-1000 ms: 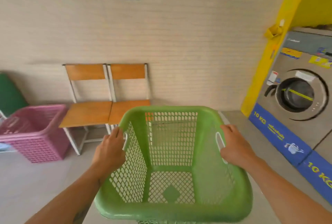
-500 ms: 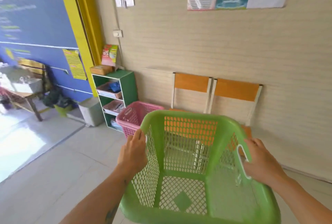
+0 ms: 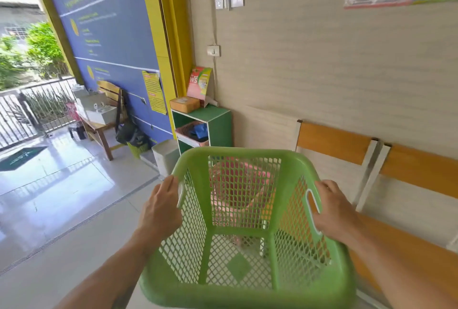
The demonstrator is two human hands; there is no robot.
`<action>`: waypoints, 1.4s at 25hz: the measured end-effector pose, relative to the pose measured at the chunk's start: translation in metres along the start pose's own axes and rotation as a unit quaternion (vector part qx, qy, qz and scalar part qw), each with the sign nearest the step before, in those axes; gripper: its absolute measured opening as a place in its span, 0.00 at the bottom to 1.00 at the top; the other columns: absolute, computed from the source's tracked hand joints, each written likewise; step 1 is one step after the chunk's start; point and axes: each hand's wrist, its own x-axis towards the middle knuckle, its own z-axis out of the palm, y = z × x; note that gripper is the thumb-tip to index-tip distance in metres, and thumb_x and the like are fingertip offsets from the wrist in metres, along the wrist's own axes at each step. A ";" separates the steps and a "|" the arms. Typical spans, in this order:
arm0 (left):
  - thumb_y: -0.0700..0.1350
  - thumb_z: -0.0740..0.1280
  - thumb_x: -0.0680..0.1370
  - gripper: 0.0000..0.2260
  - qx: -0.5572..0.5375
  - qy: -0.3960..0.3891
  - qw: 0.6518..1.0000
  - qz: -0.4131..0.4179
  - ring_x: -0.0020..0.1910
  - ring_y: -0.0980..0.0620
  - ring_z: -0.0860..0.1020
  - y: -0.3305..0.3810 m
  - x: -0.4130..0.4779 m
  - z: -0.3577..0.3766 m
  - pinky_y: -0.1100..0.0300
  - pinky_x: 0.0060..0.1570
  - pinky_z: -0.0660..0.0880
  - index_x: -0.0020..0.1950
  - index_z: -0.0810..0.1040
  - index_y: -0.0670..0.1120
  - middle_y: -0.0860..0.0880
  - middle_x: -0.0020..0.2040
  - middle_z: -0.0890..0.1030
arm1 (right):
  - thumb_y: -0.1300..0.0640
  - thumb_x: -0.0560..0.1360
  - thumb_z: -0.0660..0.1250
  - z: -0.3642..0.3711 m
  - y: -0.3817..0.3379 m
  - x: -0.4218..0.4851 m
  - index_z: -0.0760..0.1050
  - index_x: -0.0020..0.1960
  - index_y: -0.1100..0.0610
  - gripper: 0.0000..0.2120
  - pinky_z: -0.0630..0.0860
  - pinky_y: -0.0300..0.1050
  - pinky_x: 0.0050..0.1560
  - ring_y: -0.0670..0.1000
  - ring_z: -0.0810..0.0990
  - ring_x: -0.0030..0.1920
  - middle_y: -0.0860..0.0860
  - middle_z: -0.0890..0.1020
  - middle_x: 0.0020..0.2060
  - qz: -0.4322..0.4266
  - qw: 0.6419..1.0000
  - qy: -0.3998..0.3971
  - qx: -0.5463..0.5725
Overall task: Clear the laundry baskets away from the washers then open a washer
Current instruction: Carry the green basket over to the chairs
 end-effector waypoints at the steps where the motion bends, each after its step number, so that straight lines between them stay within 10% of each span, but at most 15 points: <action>1: 0.33 0.63 0.64 0.27 -0.001 0.010 1.000 0.003 0.54 0.43 0.74 -0.013 0.026 0.005 0.49 0.45 0.77 0.63 0.69 0.43 0.49 0.60 0.72 | 0.67 0.66 0.67 0.008 -0.010 0.026 0.61 0.72 0.58 0.36 0.75 0.41 0.42 0.53 0.74 0.55 0.52 0.66 0.65 -0.005 1.000 0.003 0.002; 11: 0.31 0.65 0.65 0.28 -0.058 0.060 0.989 0.119 0.54 0.43 0.74 -0.074 0.290 0.053 0.47 0.43 0.79 0.64 0.68 0.43 0.50 0.61 0.70 | 0.52 0.75 0.65 0.052 -0.057 0.211 0.64 0.63 0.51 0.19 0.77 0.49 0.37 0.53 0.74 0.53 0.48 0.68 0.60 0.045 0.992 0.114 -0.043; 20: 0.32 0.65 0.65 0.34 -0.057 0.044 0.985 0.157 0.63 0.42 0.71 -0.075 0.456 0.137 0.47 0.56 0.76 0.72 0.64 0.42 0.47 0.68 0.68 | 0.51 0.72 0.67 0.101 -0.029 0.357 0.61 0.67 0.52 0.26 0.73 0.42 0.31 0.51 0.74 0.47 0.49 0.66 0.58 0.064 0.992 0.091 -0.061; 27: 0.32 0.65 0.68 0.35 -0.070 -0.066 0.975 0.200 0.67 0.45 0.68 -0.089 0.544 0.276 0.45 0.62 0.75 0.75 0.60 0.40 0.45 0.71 0.66 | 0.60 0.67 0.73 0.193 -0.019 0.413 0.59 0.71 0.55 0.37 0.72 0.31 0.33 0.46 0.74 0.42 0.52 0.65 0.62 0.193 0.980 -0.020 -0.035; 35: 0.24 0.62 0.60 0.35 -0.054 -0.237 0.936 0.253 0.54 0.38 0.72 -0.124 0.604 0.428 0.45 0.51 0.78 0.68 0.66 0.36 0.39 0.65 0.68 | 0.67 0.68 0.72 0.322 -0.026 0.462 0.49 0.76 0.53 0.45 0.80 0.45 0.32 0.54 0.79 0.40 0.58 0.68 0.62 0.409 0.905 -0.115 -0.014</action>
